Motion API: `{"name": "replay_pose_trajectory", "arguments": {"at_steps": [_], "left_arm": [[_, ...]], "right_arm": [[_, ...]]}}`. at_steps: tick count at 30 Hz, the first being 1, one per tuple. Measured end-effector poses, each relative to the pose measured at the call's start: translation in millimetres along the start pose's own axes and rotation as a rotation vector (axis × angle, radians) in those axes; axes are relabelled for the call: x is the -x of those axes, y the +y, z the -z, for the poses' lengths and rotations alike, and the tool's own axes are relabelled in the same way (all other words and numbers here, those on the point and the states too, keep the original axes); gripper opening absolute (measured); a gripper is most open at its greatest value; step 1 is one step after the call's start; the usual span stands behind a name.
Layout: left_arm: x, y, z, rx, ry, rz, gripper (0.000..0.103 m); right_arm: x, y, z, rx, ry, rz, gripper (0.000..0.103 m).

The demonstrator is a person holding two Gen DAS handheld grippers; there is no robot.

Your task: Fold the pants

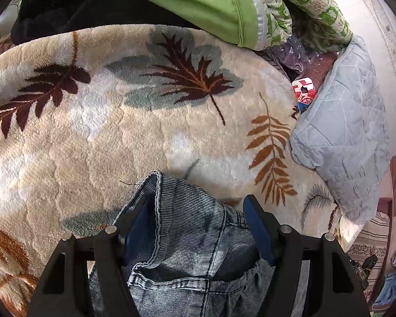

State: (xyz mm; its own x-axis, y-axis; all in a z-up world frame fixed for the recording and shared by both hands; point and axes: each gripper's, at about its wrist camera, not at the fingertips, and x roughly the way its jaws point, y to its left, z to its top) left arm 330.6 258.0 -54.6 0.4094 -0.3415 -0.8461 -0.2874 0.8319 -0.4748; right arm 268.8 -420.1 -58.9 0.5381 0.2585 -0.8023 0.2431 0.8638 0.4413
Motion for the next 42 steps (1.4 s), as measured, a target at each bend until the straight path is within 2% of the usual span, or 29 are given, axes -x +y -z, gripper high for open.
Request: {"name": "replay_pose_trajectory", "arguments": {"at_steps": [2,4,5,7,11,14,15,16,17,18,23,32,37,42], "left_arm": [[-2,-5,0,-0.031,-0.007,-0.020,0.065],[-5,-8,-1,-0.049,0.002,-0.040,0.043],[-7,-9,-1,-0.051,0.010,-0.044,0.040],[-9,-11,-1,-0.066,0.011,-0.060,0.039],[-13,-12,1,-0.063,0.005,-0.067,0.039],[-14,-15,1,-0.074,0.003,-0.086,0.039],[-15,-17,0,-0.077,0.001,-0.094,0.039],[-15,-19,1,-0.090,-0.004,-0.111,0.030],[-15,-22,2,-0.112,-0.008,-0.137,0.019],[-16,-24,2,-0.127,-0.009,-0.159,0.006],[0,-21,4,-0.095,-0.068,-0.158,0.002],[98,-23,31,-0.095,-0.229,-0.032,0.002],[153,-25,69,-0.125,-0.279,0.019,0.002],[202,-6,122,-0.124,-0.322,0.067,0.002]], "right_arm": [[-6,-3,-9,0.011,0.001,0.011,0.062],[-16,-4,-17,0.008,0.010,0.035,0.061],[-22,-3,-18,0.003,0.023,0.025,0.059],[-31,2,-18,0.028,0.043,0.028,0.049],[-46,6,-17,0.065,0.065,0.116,0.047],[-52,5,-19,0.073,0.062,0.136,0.047],[-52,6,-19,0.085,0.060,0.144,0.040],[-51,9,-19,0.097,0.056,0.150,0.027],[-48,10,-18,0.109,0.048,0.157,0.018],[-45,13,-18,0.124,0.040,0.161,0.017],[-17,24,-15,0.150,-0.040,0.168,0.015],[58,38,2,0.143,-0.172,0.124,0.015],[107,41,24,0.136,-0.228,0.090,0.015],[156,32,69,0.133,-0.268,0.059,0.015]]}}
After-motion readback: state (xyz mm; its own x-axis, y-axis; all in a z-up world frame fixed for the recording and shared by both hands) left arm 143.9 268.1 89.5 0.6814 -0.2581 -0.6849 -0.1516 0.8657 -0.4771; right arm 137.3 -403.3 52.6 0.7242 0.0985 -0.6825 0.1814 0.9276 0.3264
